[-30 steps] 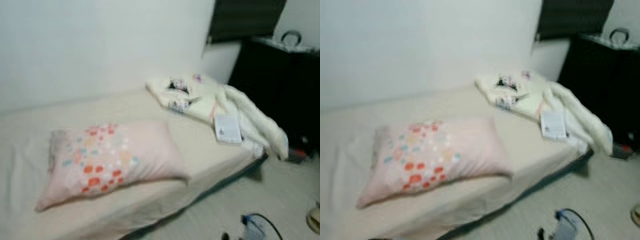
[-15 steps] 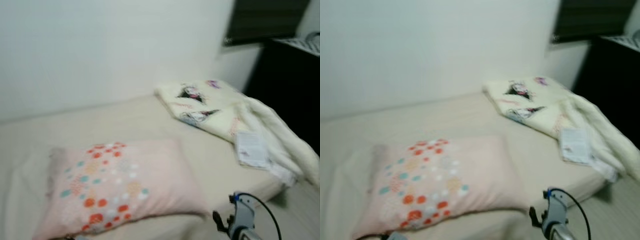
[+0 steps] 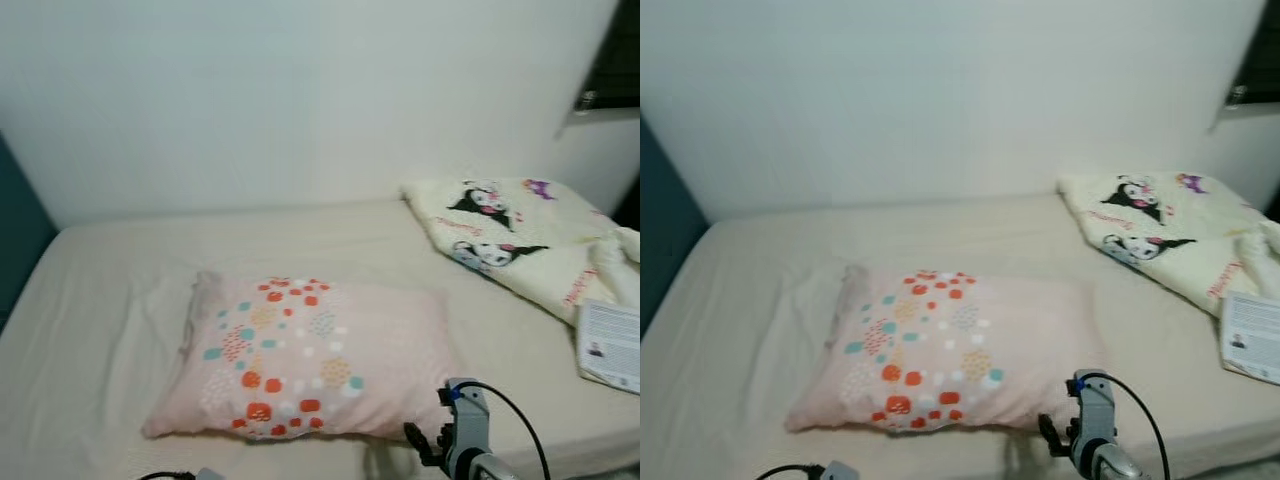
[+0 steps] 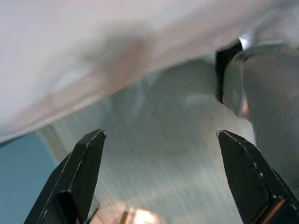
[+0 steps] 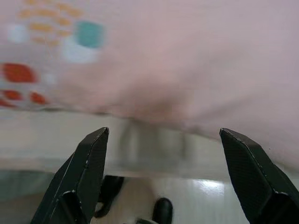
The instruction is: Clean up the room
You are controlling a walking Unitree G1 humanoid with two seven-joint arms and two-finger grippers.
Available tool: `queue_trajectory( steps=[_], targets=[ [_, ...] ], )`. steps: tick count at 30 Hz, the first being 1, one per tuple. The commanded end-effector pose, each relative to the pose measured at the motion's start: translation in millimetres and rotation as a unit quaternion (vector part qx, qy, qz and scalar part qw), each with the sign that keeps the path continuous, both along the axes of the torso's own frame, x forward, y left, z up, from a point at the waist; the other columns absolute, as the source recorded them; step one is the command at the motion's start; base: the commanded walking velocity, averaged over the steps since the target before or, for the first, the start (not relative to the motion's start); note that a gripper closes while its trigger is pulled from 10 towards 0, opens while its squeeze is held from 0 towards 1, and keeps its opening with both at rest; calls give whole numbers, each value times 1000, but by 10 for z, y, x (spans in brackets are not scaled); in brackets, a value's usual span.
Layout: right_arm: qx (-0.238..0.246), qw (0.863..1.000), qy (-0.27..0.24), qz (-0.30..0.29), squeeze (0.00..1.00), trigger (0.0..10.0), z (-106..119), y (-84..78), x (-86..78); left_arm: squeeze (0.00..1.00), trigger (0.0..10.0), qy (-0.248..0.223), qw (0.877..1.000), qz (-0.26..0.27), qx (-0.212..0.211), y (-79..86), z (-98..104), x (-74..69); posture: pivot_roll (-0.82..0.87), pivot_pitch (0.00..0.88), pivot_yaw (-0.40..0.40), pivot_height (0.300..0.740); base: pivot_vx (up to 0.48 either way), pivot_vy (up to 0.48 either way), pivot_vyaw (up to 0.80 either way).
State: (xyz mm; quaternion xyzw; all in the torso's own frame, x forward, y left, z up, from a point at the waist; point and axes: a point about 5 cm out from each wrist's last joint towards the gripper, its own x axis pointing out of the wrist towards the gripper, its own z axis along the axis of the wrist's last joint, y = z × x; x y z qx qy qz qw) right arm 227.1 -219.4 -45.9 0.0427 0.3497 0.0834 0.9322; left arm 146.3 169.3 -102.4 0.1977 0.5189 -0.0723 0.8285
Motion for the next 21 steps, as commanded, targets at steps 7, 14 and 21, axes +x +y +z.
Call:
queue_trajectory(
  steps=[7,14,21],
  targets=[
    [17,1000,-4,24,0,10000,-10,119,7,0,10000,-3,1000,-4,11,101,55,129,-58,0,-35,740,0,0,751],
    [-1,1000,6,-16,0,10000,-30,62,-5,0,10000,5,1000,22,9,254,41,46,-57,0,-31,740,0,0,621],
    [-42,996,30,-77,0,10000,-78,-52,-68,0,10000,29,998,36,30,625,16,-245,-52,0,-27,740,-463,0,0]
  ],
)
